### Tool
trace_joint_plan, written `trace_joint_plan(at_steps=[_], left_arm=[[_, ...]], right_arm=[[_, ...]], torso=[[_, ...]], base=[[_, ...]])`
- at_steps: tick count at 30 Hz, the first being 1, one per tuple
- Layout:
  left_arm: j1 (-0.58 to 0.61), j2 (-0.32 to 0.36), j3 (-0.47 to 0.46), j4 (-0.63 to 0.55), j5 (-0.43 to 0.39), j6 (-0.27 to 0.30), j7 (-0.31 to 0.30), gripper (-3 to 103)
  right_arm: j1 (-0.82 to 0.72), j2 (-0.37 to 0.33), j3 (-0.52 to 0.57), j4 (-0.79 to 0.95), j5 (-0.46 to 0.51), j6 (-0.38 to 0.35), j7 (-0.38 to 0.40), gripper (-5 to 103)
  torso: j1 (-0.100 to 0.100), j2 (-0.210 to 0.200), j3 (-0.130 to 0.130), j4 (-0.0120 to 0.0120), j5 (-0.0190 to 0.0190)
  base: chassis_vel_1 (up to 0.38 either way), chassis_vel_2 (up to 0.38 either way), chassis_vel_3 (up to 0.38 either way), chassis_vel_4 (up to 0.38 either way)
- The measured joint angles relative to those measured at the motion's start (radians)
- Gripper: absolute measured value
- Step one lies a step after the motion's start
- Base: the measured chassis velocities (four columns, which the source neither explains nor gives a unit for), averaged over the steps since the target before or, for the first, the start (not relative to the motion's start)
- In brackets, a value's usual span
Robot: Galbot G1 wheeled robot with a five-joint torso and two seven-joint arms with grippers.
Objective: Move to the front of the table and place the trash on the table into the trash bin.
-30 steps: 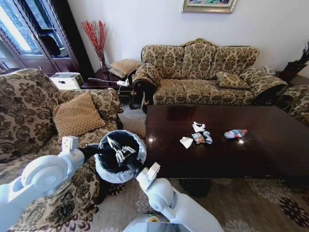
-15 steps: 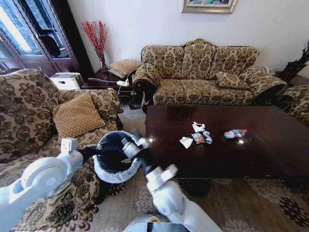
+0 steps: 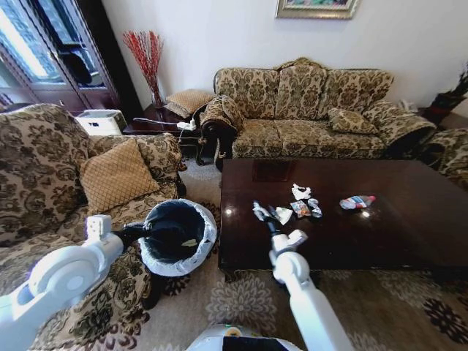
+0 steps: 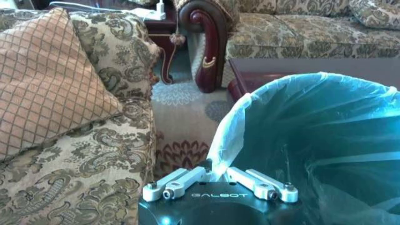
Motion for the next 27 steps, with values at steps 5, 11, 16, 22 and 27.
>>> trace_joint_plan(at_steps=[5,11,16,22,27], left_arm=[[0.002,-0.016,0.004,-0.006,0.01,-0.001,0.002,0],[0.006,-0.025,0.005,-0.01,0.021,-0.001,0.005,0],[0.005,-0.026,0.004,-0.012,0.021,-0.001,0.006,0],[0.0,-0.031,0.012,-0.005,0.023,-0.004,0.009,0],[-0.005,-0.028,0.015,0.007,0.027,-0.016,0.012,0]], right_arm=[[0.043,-0.007,0.018,-0.107,-0.024,-0.002,0.0,100],[0.103,0.012,0.006,-0.185,-0.072,0.0,0.0,100],[0.162,0.027,-0.006,-0.253,-0.067,-0.016,-0.001,100],[0.196,0.032,-0.008,-0.298,-0.04,-0.037,-0.001,93],[0.208,0.026,-0.016,-0.315,-0.016,-0.036,-0.001,77]], torso=[[0.0,0.0,0.0,0.0002,0.0003],[0.0,0.0,0.0,0.0006,0.0],[0.0,0.0,0.0,0.0004,0.0001],[0.0,0.0,0.0,0.0003,0.0],[0.0,0.0,0.0,0.0002,-0.0002]], base=[[0.0,0.0,0.0,0.0],[0.0,0.0,0.0,0.0],[0.0,0.0,0.0,0.0],[0.0,0.0,0.0,0.0],[0.0,0.0,0.0,0.0]])
